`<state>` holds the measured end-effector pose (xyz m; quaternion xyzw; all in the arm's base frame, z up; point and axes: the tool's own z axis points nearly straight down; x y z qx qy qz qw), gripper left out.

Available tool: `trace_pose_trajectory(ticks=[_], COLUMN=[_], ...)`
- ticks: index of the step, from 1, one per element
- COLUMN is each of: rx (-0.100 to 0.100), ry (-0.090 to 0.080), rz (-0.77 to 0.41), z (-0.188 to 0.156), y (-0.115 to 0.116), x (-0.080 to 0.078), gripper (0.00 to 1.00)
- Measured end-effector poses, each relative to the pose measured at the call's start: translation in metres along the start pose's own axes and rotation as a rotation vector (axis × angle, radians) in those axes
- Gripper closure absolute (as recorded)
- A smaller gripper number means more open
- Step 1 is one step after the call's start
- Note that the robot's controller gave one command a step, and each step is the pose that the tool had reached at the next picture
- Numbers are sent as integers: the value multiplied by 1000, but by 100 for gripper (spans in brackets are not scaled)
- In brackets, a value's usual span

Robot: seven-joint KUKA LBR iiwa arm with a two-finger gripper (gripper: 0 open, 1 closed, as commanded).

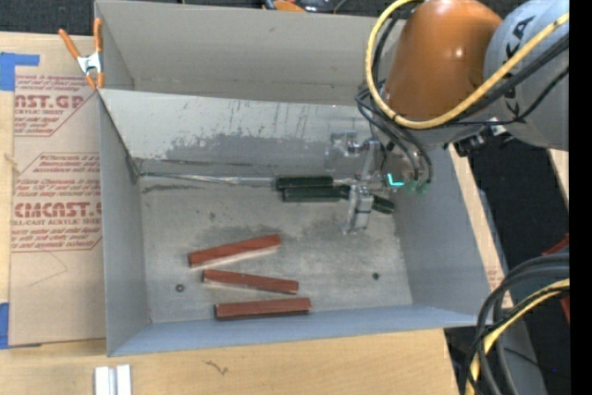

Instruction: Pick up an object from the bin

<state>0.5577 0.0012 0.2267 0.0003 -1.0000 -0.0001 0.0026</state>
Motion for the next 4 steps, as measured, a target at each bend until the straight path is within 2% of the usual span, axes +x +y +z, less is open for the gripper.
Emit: trace_pose_trajectory(ticks=[1, 2, 3, 4], rx=[-1, -1, 0, 0], ry=[-2, -3, -7, -17], rz=[-225, -576, -571, -583], z=[106, 158, 156, -56], y=[76, 139, 138, 189], x=[-29, 0, -2, 13], gripper=[0, 0, 100, 100])
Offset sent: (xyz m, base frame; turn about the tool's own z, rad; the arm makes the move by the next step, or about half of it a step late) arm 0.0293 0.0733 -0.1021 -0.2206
